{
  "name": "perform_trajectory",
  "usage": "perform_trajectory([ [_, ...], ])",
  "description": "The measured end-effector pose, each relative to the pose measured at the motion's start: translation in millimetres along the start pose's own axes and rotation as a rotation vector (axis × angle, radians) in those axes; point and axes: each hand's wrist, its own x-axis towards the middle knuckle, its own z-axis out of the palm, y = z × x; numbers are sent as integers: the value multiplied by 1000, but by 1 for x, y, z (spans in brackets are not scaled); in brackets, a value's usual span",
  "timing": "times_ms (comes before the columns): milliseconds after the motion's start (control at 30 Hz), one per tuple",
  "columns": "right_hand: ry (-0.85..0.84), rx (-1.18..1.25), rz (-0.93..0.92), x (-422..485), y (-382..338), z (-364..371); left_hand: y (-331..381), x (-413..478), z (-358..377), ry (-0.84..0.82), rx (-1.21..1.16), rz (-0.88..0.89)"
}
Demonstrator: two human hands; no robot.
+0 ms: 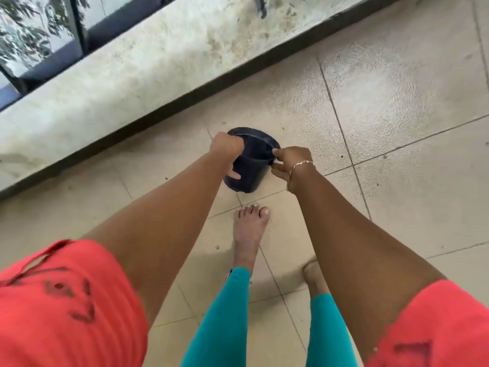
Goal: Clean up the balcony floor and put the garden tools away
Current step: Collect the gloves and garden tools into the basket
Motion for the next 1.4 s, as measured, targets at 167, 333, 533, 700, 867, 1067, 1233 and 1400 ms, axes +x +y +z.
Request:
perform_trajectory([
  [167,113,-63,-117,-28,11,-18,121,-52,-100,70,-625,-141],
  [333,131,-10,-172,-60,7,-67,178,-154,-118,-55,-534,151],
  [533,251,-51,-270,-79,-13,-149,226,-194,-78,-123,-555,169],
  [700,398,-48,-319,-105,-43,-234,297,-244,-29,-165,-448,234],
  [867,420,4,-329,-131,-75,-313,370,-286,18,-171,-355,286],
  [1067,417,150,-362,-123,-119,-388,459,-294,61,-122,-149,405],
  [1233,384,171,-341,-85,-146,-434,518,-257,101,-161,10,424],
  [1400,351,-37,-261,-34,-186,-475,573,-231,129,-271,115,351],
])
